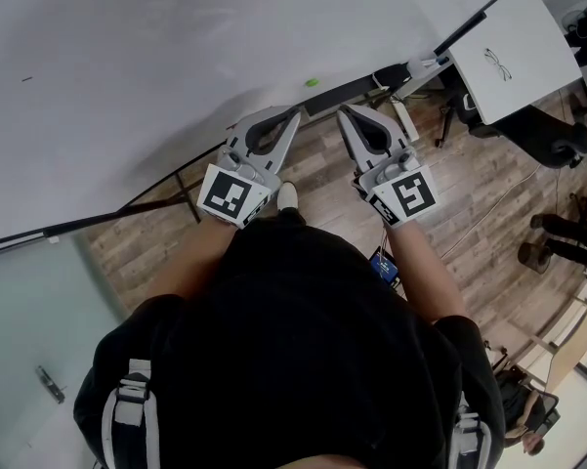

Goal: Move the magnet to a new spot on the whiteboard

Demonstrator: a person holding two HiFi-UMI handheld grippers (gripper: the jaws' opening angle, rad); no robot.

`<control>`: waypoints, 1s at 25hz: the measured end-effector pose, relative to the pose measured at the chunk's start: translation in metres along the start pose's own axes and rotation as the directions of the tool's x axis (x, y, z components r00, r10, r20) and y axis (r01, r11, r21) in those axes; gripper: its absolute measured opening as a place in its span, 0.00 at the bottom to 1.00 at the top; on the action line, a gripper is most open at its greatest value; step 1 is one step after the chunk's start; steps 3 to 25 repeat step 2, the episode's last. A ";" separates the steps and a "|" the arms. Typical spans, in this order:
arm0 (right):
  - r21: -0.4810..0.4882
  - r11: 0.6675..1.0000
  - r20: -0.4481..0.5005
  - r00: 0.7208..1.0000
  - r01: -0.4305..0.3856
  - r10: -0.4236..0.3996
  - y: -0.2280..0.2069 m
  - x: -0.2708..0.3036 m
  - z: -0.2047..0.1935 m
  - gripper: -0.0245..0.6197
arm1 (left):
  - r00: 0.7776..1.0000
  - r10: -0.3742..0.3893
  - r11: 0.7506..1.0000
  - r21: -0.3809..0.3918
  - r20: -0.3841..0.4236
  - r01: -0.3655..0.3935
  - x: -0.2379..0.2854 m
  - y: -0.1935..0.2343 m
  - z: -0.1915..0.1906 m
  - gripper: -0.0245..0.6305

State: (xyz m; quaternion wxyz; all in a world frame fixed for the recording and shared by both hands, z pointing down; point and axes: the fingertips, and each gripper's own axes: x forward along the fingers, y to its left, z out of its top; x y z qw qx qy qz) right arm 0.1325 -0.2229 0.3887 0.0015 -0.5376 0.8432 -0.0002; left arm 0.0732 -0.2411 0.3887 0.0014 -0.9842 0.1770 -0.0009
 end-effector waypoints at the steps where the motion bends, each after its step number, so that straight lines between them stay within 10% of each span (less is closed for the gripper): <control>1: 0.001 1.000 0.001 1.000 0.000 0.000 -0.001 0.000 0.000 0.04 | 1.000 0.000 1.000 0.000 0.000 0.000 0.001 0.000 0.000 0.04; 25: 0.002 1.000 0.002 1.000 0.000 0.000 -0.003 0.000 0.001 0.04 | 1.000 -0.001 1.000 0.000 -0.001 0.001 0.003 -0.001 0.000 0.04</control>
